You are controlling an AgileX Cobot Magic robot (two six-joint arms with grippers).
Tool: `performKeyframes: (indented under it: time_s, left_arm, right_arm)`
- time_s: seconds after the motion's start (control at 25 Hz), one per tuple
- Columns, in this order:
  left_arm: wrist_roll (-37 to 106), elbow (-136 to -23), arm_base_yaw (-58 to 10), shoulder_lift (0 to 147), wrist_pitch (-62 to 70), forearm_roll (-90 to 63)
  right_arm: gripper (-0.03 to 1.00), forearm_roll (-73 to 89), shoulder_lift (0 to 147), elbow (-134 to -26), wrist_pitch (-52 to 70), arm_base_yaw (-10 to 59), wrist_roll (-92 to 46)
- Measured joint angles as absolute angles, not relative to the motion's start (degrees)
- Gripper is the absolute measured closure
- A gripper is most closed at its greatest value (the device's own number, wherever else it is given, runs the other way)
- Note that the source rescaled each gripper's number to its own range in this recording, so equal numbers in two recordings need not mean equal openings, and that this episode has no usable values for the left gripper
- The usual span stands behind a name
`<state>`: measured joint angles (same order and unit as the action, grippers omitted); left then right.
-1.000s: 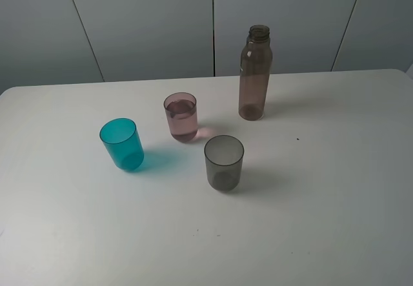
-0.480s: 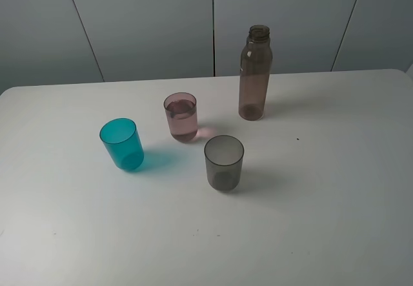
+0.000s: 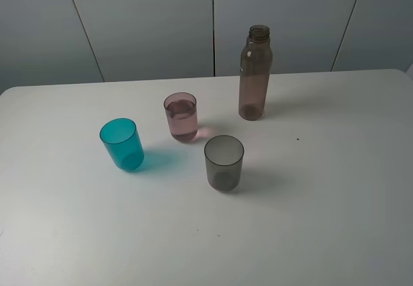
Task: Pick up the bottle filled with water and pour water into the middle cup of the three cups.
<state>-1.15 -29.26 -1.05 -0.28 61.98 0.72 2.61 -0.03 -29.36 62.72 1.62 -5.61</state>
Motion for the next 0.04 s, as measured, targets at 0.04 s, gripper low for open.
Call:
performKeyframes:
  time_s: [0.04]
  left_arm:
    - [-1.15,-29.26,-1.05,-0.28,61.98,0.72]
  right_arm:
    - [-0.03,2.61,-0.03,-29.36,62.72,1.62,-5.61]
